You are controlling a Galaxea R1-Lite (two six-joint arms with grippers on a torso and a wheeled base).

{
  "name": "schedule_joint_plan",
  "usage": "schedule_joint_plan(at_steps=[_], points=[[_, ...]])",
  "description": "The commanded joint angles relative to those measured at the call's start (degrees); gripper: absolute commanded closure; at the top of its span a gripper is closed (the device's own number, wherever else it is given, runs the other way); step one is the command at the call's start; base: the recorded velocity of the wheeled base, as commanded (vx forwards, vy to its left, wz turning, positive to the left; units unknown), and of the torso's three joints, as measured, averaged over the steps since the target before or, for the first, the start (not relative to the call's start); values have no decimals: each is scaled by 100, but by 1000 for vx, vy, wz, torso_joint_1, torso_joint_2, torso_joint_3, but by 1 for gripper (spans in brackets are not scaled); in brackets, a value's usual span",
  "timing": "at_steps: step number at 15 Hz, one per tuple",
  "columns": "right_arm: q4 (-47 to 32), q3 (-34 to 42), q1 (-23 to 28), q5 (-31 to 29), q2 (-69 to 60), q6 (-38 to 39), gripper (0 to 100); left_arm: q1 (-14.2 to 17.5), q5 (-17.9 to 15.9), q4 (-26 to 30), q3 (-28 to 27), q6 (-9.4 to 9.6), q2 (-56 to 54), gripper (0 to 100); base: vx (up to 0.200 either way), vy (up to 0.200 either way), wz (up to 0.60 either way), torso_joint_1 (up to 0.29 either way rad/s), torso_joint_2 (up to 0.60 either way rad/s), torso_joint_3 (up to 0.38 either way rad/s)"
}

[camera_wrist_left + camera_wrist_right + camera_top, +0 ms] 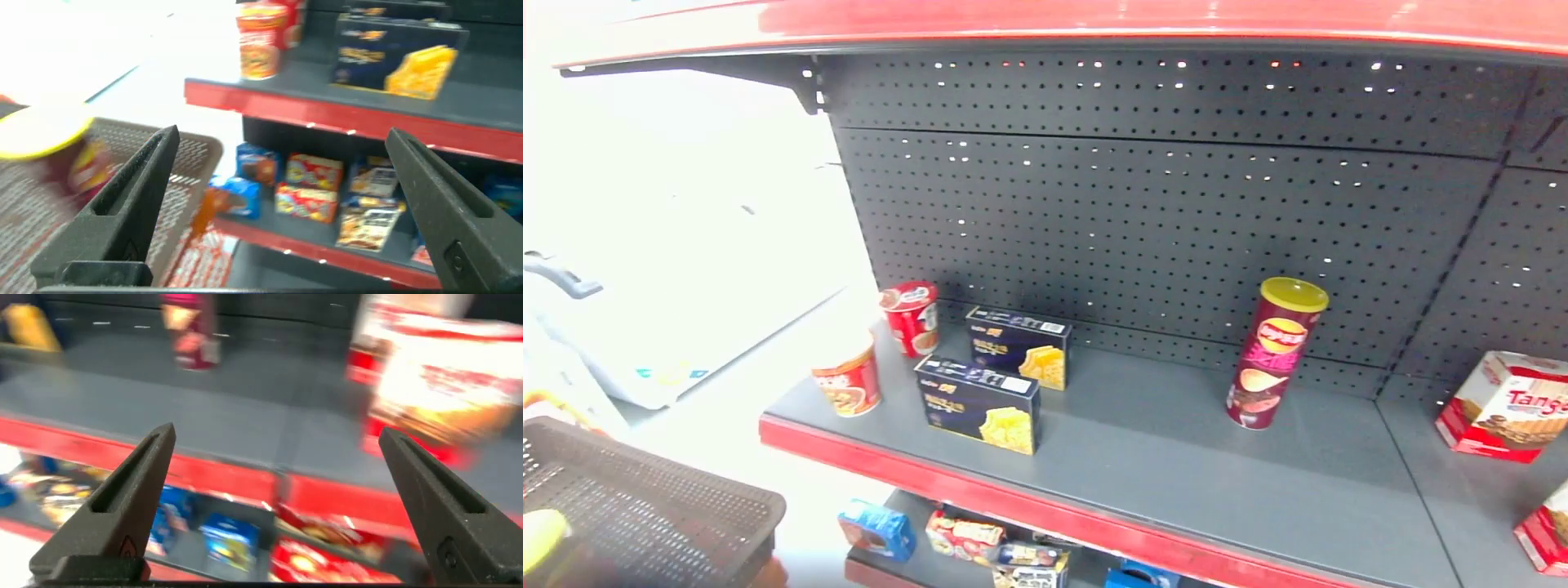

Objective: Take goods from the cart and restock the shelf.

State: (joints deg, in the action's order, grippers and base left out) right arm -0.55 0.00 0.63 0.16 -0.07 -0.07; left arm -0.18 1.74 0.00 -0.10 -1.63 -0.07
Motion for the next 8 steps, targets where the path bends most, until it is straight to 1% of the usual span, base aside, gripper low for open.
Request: schedule_joint_plan(at_steps=[1, 8], points=[[2, 0, -2, 2, 7, -1, 0, 1, 1, 0, 1, -4, 7, 0, 0, 0, 600, 2, -2, 12], [2, 0, 7, 2, 7, -1, 0, 1, 1, 0, 1, -4, 7, 0, 0, 0, 600, 2, 7, 1]])
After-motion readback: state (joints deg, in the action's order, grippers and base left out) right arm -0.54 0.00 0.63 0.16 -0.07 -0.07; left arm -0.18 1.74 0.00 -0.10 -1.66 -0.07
